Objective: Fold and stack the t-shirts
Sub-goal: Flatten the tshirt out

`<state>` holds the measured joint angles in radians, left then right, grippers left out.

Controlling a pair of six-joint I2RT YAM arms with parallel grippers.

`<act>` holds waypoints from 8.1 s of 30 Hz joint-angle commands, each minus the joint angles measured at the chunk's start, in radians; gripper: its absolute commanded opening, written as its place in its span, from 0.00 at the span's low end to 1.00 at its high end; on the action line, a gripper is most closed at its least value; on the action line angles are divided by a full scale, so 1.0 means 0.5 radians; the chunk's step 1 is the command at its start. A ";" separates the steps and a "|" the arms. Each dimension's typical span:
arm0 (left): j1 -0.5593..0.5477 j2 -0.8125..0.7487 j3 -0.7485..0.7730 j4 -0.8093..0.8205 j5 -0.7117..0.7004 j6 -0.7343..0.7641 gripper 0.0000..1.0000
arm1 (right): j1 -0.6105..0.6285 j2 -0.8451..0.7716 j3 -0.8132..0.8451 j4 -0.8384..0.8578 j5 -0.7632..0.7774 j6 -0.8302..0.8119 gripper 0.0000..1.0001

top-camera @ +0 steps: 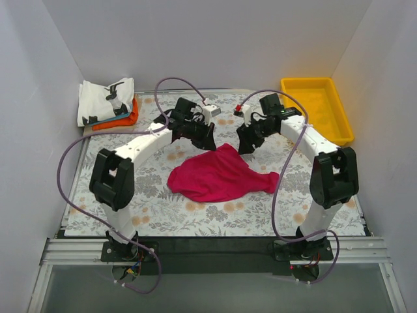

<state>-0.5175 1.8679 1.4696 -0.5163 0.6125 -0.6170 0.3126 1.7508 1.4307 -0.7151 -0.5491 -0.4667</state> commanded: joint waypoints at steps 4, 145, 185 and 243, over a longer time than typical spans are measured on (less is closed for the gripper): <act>0.019 -0.453 -0.068 0.045 0.137 0.004 0.00 | 0.200 -0.004 0.111 0.028 -0.331 0.114 0.66; 1.330 -1.399 -0.744 1.190 0.458 0.334 0.00 | -0.137 -0.978 -0.501 1.274 1.243 -1.045 0.01; 1.167 -0.159 -0.304 0.397 -0.255 0.219 0.54 | -0.137 0.213 0.004 0.185 0.648 0.194 0.45; 1.084 0.759 0.527 0.131 -0.467 -0.051 0.51 | 0.286 -0.185 -0.379 0.289 0.365 0.574 0.05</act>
<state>0.0269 2.2459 1.7031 -0.4294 0.3817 -0.6331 0.4835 1.6718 1.2781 -0.5858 -0.4095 -0.2569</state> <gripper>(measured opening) 0.508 0.049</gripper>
